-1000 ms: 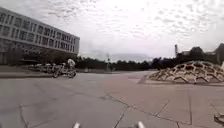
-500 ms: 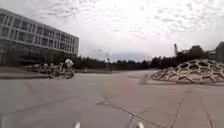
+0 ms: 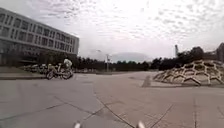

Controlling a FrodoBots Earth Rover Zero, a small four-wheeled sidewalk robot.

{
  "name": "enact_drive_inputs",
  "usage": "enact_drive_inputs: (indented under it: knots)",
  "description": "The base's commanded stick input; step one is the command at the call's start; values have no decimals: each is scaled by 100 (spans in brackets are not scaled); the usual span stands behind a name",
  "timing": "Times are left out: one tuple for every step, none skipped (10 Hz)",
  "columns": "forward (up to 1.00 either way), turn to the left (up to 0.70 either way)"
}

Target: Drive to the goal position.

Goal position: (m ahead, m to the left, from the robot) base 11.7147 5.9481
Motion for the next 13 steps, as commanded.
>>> enact_drive_inputs:
  knots:
    - [70, 0]
    - [70, 0]
    - [70, 0]
    - [70, 0]
    - [70, 0]
    - [70, 0]
    - [70, 0]
    - [70, 0]
    - [70, 0]
    - [70, 0]
    - [70, 0]
    - [70, 0]
    - [70, 0]
